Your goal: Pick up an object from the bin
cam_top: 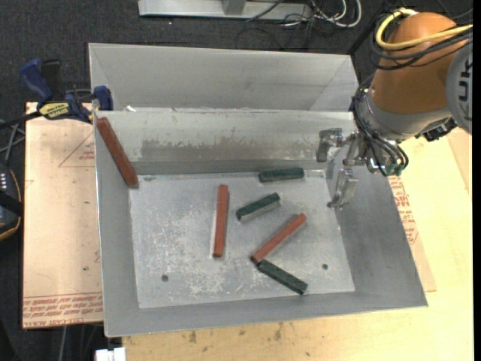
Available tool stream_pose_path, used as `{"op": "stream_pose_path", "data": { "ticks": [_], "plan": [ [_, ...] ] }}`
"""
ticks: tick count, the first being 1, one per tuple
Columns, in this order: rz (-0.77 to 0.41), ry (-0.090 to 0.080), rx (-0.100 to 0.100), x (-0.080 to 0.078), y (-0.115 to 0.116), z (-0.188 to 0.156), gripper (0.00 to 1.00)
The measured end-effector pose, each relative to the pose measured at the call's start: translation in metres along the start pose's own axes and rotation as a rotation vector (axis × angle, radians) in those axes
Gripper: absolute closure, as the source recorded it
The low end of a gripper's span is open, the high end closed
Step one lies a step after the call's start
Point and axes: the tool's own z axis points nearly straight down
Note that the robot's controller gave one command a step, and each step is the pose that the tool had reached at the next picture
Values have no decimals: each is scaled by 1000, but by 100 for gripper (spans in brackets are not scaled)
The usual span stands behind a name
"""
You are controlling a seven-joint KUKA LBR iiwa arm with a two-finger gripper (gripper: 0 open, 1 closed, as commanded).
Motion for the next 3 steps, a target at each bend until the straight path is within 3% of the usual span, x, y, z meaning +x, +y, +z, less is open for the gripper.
{"op": "stream_pose_path", "data": {
  "ticks": [1,2,3],
  "plan": [
    [-2,-8,1,-1,0,-5,0],
    [-53,-16,3,-12,10,33,0],
    [-117,-11,2,-14,49,103,0]
  ]
}}
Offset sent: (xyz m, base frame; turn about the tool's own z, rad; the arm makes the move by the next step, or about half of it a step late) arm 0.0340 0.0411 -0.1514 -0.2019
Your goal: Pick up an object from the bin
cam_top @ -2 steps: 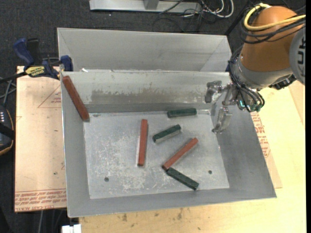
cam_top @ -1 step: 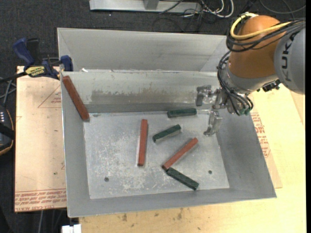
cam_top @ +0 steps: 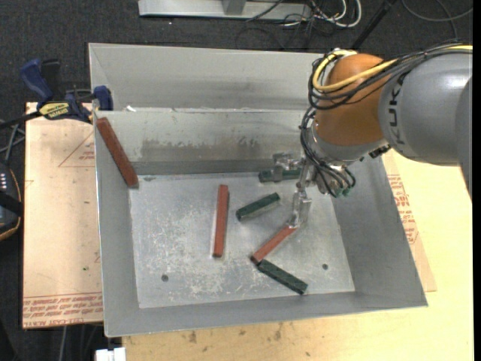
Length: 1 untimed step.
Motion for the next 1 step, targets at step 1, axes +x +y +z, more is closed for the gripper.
{"op": "stream_pose_path", "data": {
  "ticks": [1],
  "plan": [
    [2,1,-2,-1,32,56,100]
  ]
}}
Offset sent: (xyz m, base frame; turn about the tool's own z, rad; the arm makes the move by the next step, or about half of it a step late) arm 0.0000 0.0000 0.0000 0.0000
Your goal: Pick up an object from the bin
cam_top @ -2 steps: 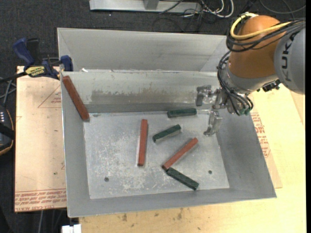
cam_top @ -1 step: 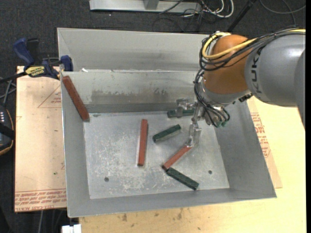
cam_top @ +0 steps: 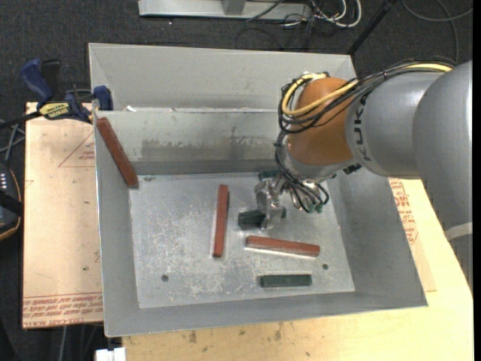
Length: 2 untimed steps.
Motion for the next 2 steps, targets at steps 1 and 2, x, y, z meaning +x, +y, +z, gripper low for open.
{"op": "stream_pose_path", "data": {
  "ticks": [1,2],
  "plan": [
    [0,0,0,0,0,0,100],
    [0,0,0,0,0,0,100]
  ]
}}
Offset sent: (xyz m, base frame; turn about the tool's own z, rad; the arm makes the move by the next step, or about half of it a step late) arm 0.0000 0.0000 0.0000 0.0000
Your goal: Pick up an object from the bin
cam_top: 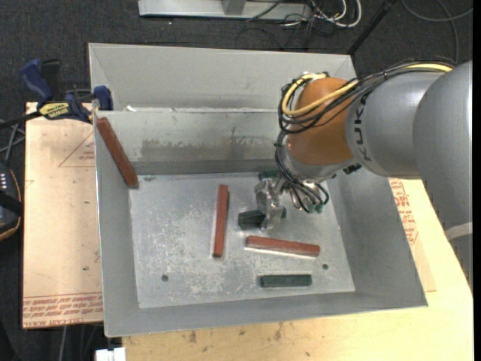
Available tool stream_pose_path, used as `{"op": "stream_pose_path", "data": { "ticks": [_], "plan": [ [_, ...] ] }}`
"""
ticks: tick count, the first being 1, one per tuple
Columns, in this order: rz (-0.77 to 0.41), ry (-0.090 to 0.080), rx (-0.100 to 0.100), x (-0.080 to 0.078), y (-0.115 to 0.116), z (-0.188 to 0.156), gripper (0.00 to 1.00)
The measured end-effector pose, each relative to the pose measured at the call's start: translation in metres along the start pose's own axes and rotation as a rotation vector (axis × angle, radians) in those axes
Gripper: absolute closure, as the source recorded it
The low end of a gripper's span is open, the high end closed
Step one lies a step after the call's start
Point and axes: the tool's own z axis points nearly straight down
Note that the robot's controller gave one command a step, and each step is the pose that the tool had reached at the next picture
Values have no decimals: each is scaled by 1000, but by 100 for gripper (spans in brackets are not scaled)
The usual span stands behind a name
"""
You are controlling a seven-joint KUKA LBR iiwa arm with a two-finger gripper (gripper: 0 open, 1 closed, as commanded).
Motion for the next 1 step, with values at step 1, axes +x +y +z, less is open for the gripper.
{"op": "stream_pose_path", "data": {
  "ticks": [1],
  "plan": [
    [-24,1,1,10,9,-138,100]
  ]
}}
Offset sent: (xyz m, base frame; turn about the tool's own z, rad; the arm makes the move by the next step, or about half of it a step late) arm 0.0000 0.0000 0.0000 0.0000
